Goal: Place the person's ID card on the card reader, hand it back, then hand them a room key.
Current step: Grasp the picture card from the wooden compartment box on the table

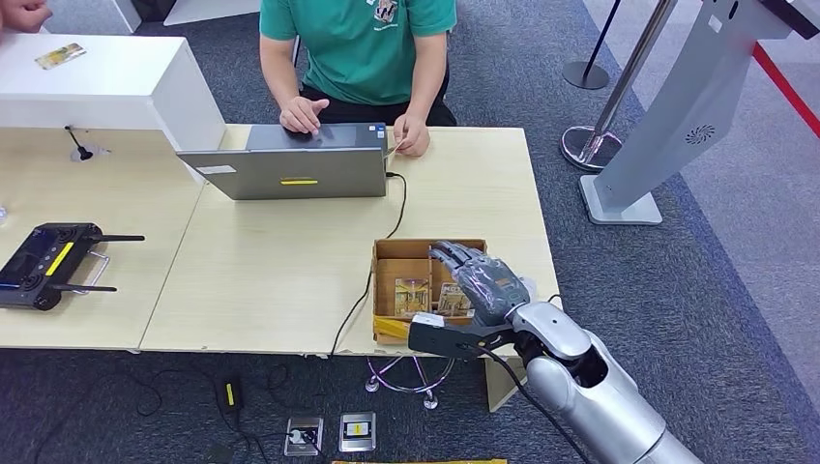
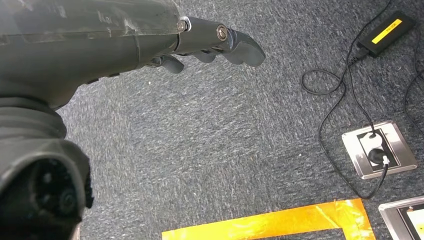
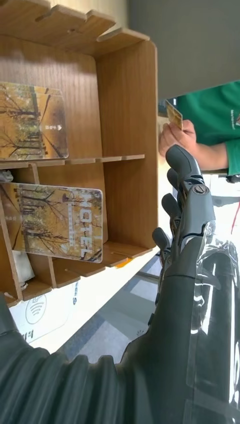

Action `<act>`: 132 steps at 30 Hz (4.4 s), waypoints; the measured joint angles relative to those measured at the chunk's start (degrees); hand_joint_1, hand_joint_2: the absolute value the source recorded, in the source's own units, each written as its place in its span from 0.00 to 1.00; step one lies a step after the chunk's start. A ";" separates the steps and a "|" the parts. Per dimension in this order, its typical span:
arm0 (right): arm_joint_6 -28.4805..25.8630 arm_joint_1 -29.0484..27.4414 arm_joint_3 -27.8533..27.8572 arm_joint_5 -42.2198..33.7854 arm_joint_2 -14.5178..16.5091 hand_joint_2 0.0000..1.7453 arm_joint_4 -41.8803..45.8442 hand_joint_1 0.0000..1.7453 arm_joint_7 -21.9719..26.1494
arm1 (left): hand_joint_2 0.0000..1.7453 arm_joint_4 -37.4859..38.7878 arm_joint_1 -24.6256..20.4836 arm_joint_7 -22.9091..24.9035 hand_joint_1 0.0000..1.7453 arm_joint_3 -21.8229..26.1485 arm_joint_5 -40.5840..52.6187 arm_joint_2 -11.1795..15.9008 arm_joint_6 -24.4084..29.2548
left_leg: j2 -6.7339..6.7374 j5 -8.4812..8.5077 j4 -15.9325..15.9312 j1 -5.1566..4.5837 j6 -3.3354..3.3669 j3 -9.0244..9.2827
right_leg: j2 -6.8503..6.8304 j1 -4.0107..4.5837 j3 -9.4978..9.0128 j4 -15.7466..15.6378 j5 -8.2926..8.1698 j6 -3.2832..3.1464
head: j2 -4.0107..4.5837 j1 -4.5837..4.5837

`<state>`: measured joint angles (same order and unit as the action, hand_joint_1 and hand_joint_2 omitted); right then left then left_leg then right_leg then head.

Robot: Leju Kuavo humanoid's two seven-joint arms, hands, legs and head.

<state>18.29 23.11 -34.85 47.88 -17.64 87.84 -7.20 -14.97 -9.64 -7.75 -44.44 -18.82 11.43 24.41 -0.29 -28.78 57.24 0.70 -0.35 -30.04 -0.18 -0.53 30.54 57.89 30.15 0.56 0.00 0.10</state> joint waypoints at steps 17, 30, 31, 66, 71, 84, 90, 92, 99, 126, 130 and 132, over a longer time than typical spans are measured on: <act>-1.35 0.06 -0.28 -0.03 0.00 1.00 -3.49 0.00 0.53 | 0.00 0.00 0.03 -0.01 0.00 -0.02 -0.61 0.02 0.03 | 0.00 0.00 0.00 0.00 0.00 0.00 | 0.00 0.00 0.00 0.00 0.00 0.00 | 0.00 0.00; -1.73 0.19 -0.26 -0.10 0.00 1.00 -4.85 0.00 0.51 | 0.00 0.00 0.03 -0.01 0.00 -0.02 -0.61 0.20 0.22 | 0.00 0.00 0.00 0.00 0.00 0.00 | 0.00 0.00 0.00 0.00 0.00 0.00 | 0.00 0.01; -1.72 0.23 -0.26 -0.13 0.00 1.00 -4.89 0.00 0.52 | 0.00 0.00 0.03 -0.01 0.00 -0.02 -0.61 0.20 0.22 | 0.00 0.00 0.00 0.00 0.00 0.00 | 0.00 0.00 0.00 0.00 0.00 0.00 | 0.00 0.01; -0.10 2.15 0.10 -1.00 2.32 1.00 -8.35 0.00 1.72 | 0.00 0.00 0.02 -0.01 0.00 -0.02 -2.17 0.02 0.77 | 0.00 0.01 0.01 0.00 0.00 0.02 | 0.02 0.00 0.01 0.00 0.00 0.00 | 0.00 0.01; -0.06 1.93 0.74 -1.28 2.06 1.00 -8.35 0.00 1.33 | 0.00 0.00 0.05 -0.01 0.00 -0.02 -2.26 0.04 0.79 | 0.01 0.01 0.01 0.00 0.00 0.03 | 0.03 0.00 0.01 0.00 0.00 0.00 | 0.00 0.01; -0.10 2.02 3.21 -1.41 0.43 1.00 -8.35 0.00 1.81 | 0.00 0.00 0.11 -0.01 0.00 0.00 -3.32 0.04 1.42 | 0.00 0.01 0.01 0.00 0.00 0.02 | 0.01 0.00 0.01 0.00 -0.01 0.00 | 0.00 0.00; -0.31 2.13 3.44 -1.01 0.39 1.00 -8.35 0.00 2.56 | 0.00 0.00 0.11 -0.01 0.00 0.00 -3.60 0.04 1.85 | 0.00 0.01 0.01 -0.01 0.00 0.02 | 0.02 -0.01 0.00 0.00 -0.01 0.00 | 0.00 0.01; -0.33 2.18 3.44 -0.94 0.39 1.00 -8.36 0.00 2.78 | 0.00 0.00 0.11 -0.01 0.00 0.00 -3.61 0.04 1.95 | 0.00 0.01 0.01 -0.01 0.00 0.02 | 0.02 -0.01 0.00 0.00 -0.01 0.00 | 0.00 0.01; -0.24 2.64 3.43 -0.51 0.40 1.00 -8.86 0.62 3.76 | 0.00 0.00 0.10 -0.01 0.00 0.00 -3.63 0.01 2.59 | 0.00 0.01 0.01 0.00 0.00 0.02 | 0.02 0.00 0.00 0.00 -0.01 0.00 | 0.00 0.01; 3.08 3.88 3.15 -1.68 0.30 1.00 -10.10 1.00 4.23 | 0.00 -3.30 0.65 1.28 0.00 0.00 -2.15 0.48 3.64 | 0.01 0.01 0.02 -0.01 0.00 0.04 | 0.02 -0.01 0.01 0.00 -0.01 0.00 | 0.00 0.01; 2.40 3.88 3.19 -1.46 0.06 1.00 -10.12 1.00 4.63 | 0.00 -3.78 0.75 1.30 0.00 0.00 -1.84 0.52 4.01 | 0.01 0.01 0.02 -0.01 0.00 0.03 | 0.02 -0.01 0.00 0.00 -0.01 0.00 | 0.00 0.00; 2.06 3.88 3.23 -1.35 -0.04 1.00 -10.12 1.00 4.92 | 0.00 -3.96 0.79 1.30 0.00 0.00 -1.73 0.51 4.16 | 0.01 0.01 0.02 -0.01 0.00 0.03 | 0.02 -0.01 0.00 0.00 -0.01 0.00 | 0.00 -0.01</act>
<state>20.36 26.99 -31.61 46.54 -17.68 77.72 -2.27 -18.93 -8.84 -6.45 -44.44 -20.55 11.94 28.57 -0.29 -28.77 57.26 0.69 -0.35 -30.01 -0.16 -0.54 30.54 57.89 30.14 0.56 0.00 0.09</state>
